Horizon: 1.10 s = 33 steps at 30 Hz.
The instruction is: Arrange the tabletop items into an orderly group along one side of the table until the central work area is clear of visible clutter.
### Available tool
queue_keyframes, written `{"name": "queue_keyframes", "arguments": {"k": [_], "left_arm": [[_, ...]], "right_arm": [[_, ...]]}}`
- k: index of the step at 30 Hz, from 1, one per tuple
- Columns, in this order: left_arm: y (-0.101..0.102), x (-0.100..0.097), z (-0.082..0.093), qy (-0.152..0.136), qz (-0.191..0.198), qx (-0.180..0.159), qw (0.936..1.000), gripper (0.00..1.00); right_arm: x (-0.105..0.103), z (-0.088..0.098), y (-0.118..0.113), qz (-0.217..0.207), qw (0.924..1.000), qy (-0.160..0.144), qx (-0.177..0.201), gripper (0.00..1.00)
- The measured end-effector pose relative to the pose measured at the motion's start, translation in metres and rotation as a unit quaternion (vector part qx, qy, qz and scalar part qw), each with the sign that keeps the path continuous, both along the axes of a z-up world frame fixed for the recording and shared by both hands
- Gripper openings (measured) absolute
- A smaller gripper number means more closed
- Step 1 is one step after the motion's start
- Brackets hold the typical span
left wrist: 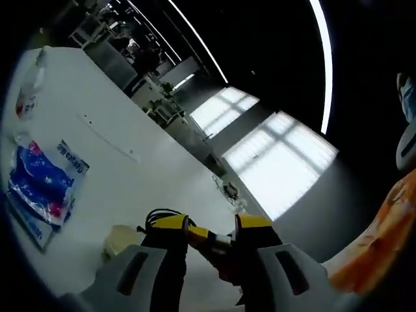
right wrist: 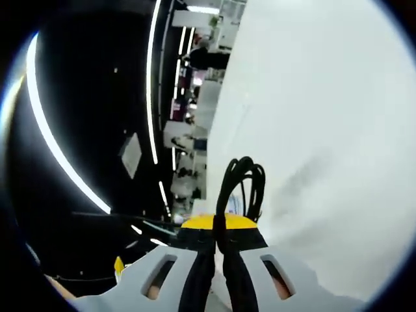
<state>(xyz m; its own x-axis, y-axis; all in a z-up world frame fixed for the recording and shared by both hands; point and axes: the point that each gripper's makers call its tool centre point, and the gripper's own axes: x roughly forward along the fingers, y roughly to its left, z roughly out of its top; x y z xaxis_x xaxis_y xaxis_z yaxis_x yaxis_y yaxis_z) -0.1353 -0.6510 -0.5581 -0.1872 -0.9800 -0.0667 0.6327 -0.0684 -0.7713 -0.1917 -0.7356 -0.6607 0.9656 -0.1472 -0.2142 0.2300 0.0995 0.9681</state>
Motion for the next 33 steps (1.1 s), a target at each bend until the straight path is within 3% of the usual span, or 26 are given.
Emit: {"name": "queue_keyframes", "arguments": {"k": [4,9,10,12,17,25,30,33], "left_arm": [[0.000,-0.001,-0.001,0.007,0.000,-0.004,1.0000,0.26],[0.000,-0.002,-0.002,0.009,-0.004,-0.003,0.9999,0.26],[0.000,-0.002,-0.003,0.008,-0.006,-0.001,0.9999,0.26],[0.001,-0.003,-0.003,0.007,-0.008,-0.001,0.9999,0.26],[0.003,0.002,-0.005,0.015,0.000,-0.002,0.9999,0.26],[0.004,0.012,-0.008,0.026,0.010,-0.001,0.9996,0.26],[0.005,0.013,-0.010,0.030,0.016,-0.001,0.9994,0.26],[0.006,0.009,-0.011,0.032,0.012,0.002,0.9994,0.26]], "right_arm": [[-0.004,-0.008,0.006,0.007,0.9997,0.020,-0.012,0.00],[-0.009,-0.011,0.008,-0.008,0.9997,0.023,-0.001,0.00],[-0.016,-0.024,-0.009,-0.009,0.9996,0.027,0.001,0.00],[-0.024,-0.037,-0.021,-0.012,0.9994,0.033,0.005,0.00],[-0.028,-0.043,-0.011,-0.018,0.9974,0.067,0.019,0.01],[-0.034,-0.053,0.003,-0.027,0.9915,0.127,-0.003,0.03],[-0.040,-0.063,-0.007,-0.026,0.9875,0.151,-0.035,0.08],[-0.044,-0.066,-0.017,-0.028,0.9839,0.165,-0.062,0.17]]}}
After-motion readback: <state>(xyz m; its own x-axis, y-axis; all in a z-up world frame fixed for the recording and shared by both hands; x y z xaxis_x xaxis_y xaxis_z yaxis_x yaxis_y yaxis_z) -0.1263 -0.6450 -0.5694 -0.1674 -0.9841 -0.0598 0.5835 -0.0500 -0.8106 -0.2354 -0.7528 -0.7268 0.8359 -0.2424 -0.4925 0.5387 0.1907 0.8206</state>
